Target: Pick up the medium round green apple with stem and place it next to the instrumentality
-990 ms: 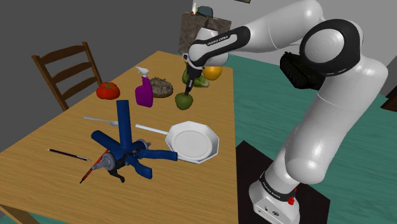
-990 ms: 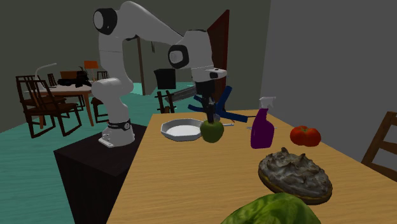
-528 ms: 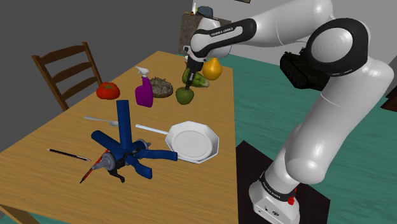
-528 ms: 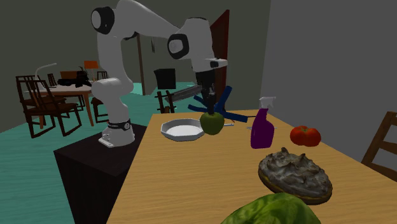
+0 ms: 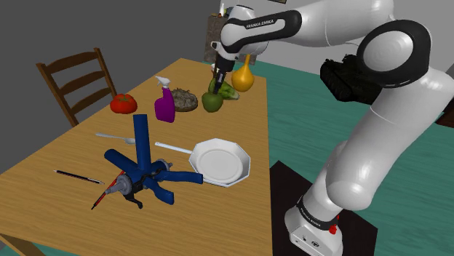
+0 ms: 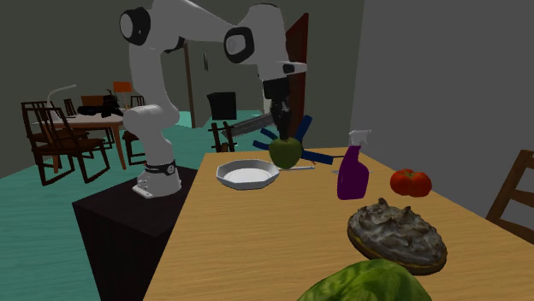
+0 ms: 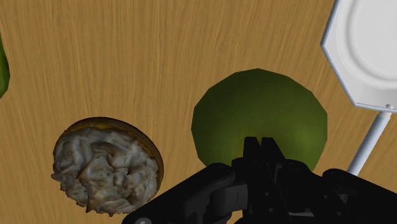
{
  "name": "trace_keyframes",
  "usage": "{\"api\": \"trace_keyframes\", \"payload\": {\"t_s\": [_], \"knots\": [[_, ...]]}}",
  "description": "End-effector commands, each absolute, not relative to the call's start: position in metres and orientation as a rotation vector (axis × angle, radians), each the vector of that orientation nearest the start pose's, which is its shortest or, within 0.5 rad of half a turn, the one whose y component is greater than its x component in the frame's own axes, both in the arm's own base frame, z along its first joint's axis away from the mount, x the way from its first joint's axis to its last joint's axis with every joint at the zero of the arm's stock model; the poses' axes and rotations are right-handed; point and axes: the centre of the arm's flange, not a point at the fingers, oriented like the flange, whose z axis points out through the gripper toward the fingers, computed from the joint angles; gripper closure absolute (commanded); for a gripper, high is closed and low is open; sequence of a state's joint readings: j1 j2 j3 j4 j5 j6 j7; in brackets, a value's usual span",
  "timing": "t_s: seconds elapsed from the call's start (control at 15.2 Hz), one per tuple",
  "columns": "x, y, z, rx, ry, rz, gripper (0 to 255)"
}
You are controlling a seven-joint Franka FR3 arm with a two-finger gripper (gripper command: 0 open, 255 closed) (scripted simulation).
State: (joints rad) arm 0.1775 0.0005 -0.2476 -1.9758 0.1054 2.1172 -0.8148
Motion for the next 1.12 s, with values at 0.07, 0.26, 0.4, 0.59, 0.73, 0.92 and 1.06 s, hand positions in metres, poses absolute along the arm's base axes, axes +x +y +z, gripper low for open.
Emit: {"api": "trace_keyframes", "payload": {"t_s": [0.07, 0.26, 0.4, 0.59, 0.73, 0.92, 1.06], "knots": [[0.569, -0.036, 0.495, -2.92, -1.06, -0.26, 255], [0.569, -0.036, 0.511, -2.92, -1.06, -0.26, 255], [0.571, -0.023, 0.516, -2.92, -1.06, -0.26, 255], [0.577, 0.016, 0.516, -2.92, -1.06, -0.26, 255], [0.582, 0.042, 0.516, -2.92, -1.06, -0.26, 255], [0.588, 0.081, 0.516, -2.92, -1.06, -0.26, 255], [0.592, 0.107, 0.516, -2.92, -1.06, -0.26, 255]]}}
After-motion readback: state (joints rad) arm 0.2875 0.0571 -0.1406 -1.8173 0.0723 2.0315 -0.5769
